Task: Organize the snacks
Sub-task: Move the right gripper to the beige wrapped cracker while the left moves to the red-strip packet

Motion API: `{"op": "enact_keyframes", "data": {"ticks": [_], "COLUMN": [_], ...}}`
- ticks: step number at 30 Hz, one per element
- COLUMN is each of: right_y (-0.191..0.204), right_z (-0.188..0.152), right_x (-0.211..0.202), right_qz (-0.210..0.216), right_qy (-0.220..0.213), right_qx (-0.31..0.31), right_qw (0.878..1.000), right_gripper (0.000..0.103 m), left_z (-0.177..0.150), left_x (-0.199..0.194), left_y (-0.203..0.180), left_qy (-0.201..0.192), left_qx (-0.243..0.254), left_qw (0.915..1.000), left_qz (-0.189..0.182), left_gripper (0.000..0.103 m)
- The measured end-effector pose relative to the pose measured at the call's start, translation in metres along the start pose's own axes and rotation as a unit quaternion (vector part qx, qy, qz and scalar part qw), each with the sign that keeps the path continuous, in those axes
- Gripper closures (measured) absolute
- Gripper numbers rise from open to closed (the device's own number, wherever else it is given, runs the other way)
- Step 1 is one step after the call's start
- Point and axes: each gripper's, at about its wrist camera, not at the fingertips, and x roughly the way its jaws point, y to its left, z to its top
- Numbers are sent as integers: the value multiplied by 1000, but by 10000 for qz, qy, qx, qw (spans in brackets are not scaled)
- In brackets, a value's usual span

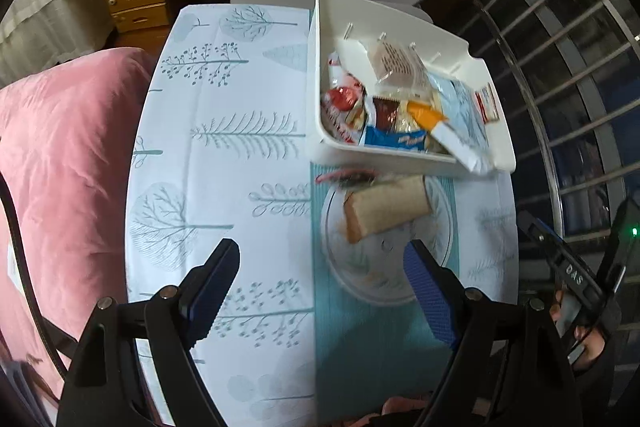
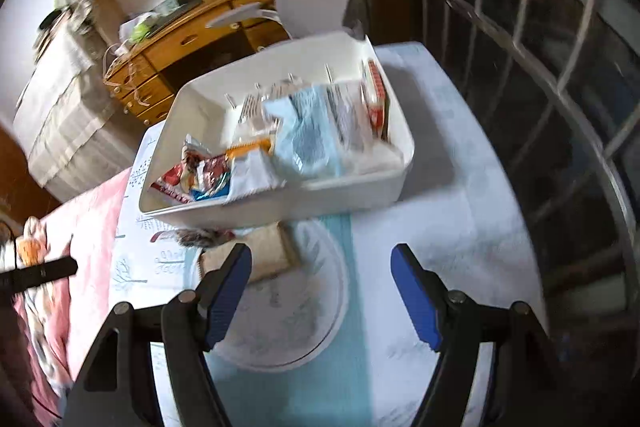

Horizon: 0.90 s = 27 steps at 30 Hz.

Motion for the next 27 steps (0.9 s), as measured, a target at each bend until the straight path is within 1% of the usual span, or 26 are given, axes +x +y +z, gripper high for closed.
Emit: {"op": "enact_keyframes", "data": {"ticks": [3, 6, 7, 10, 15, 18, 19, 20, 22, 24, 27], "right_y": [11, 19, 21, 26, 32, 34, 33, 32, 29, 27, 23], "right_z": [-15, -27, -31, -41, -53, -59, -61, -62, -66, -69, -75], "right_x": [0, 0, 1, 4, 11, 19, 23, 26, 38, 50, 69], "right_qz": [-5, 5, 10, 150, 220, 67, 88, 111, 125, 98, 125], "right_qy": [112, 204, 246, 387, 616, 949, 1074, 1172, 1436, 1572, 1635], "right_qx": [437, 882, 1064, 1580, 2178, 2604, 2770, 2903, 3262, 3544, 3968], "right_qw": [9990, 9959, 9940, 9866, 9738, 9608, 9548, 9497, 9343, 9217, 9032], "right_gripper": [30, 30, 30, 30, 30, 30, 30, 30, 30, 30, 30], "left_z": [-6, -11, -13, -17, -21, -20, -20, -19, -18, -15, -8], "left_x": [-3, -3, -3, -5, 3, 17, 21, 29, 43, 59, 82], "left_y": [12, 22, 23, 24, 19, 15, 15, 15, 14, 12, 10], "left_qy": [55, 84, 71, -24, -268, -418, -475, -630, -865, -1020, -1130], "left_qx": [172, 495, 718, 1135, 1823, 2033, 2061, 2106, 2139, 2180, 2182], "left_qw": [9998, 9986, 9972, 9932, 9817, 9764, 9752, 9722, 9690, 9669, 9667], "left_qz": [-115, -150, -172, -264, -477, -599, -655, -802, -884, -845, -717], "left_gripper": [20, 20, 20, 20, 20, 20, 20, 20, 20, 20, 20]}}
